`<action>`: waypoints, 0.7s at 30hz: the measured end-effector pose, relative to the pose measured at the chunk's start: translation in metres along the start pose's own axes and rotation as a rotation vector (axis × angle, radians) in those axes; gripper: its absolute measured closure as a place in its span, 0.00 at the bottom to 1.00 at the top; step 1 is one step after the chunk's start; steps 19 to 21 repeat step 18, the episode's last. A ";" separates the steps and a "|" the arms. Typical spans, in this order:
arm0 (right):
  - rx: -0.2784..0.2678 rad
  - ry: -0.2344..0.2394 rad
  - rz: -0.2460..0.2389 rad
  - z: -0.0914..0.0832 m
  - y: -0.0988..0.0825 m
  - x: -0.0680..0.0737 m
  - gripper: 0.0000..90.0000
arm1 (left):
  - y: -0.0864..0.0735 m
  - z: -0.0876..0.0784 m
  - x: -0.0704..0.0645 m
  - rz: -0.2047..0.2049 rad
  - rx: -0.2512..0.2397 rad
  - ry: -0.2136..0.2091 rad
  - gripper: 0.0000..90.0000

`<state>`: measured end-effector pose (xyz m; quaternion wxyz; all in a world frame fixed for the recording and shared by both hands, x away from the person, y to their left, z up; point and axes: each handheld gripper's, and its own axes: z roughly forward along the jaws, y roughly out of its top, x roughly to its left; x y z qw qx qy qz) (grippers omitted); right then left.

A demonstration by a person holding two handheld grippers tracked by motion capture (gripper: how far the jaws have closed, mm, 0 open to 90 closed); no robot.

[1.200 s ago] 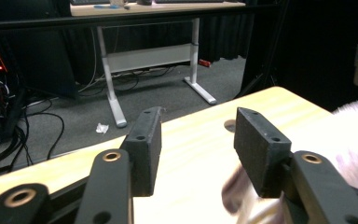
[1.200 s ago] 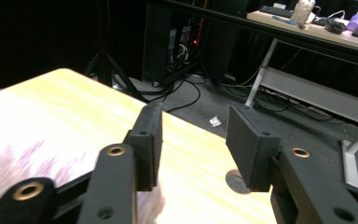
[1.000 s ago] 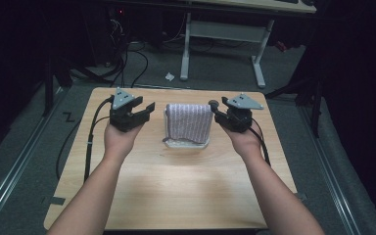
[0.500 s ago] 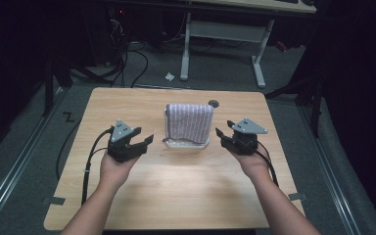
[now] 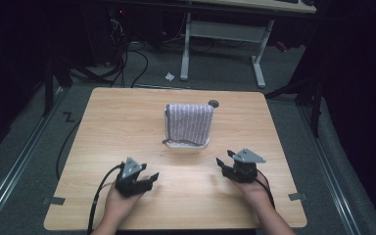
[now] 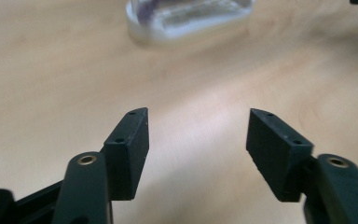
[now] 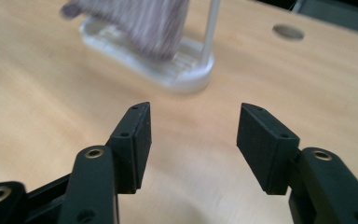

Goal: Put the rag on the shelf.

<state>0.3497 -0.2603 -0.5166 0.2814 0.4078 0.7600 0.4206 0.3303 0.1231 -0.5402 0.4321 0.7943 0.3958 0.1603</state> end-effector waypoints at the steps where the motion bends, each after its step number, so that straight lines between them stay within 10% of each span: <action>1: -0.018 0.024 0.015 -0.006 -0.012 0.003 0.51 | -0.001 -0.002 -0.002 0.005 0.028 -0.017 0.46; 5: 0.008 0.030 -0.119 -0.025 -0.025 0.014 0.51 | -0.003 -0.007 -0.009 0.010 0.000 -0.023 0.44; 8: 0.002 0.058 -0.046 -0.026 -0.028 0.015 0.51 | 0.001 0.001 -0.011 0.040 0.009 -0.030 0.42; 21: 0.046 0.065 -0.063 -0.010 -0.028 0.016 0.50 | -0.001 -0.002 -0.005 0.021 0.012 -0.027 0.39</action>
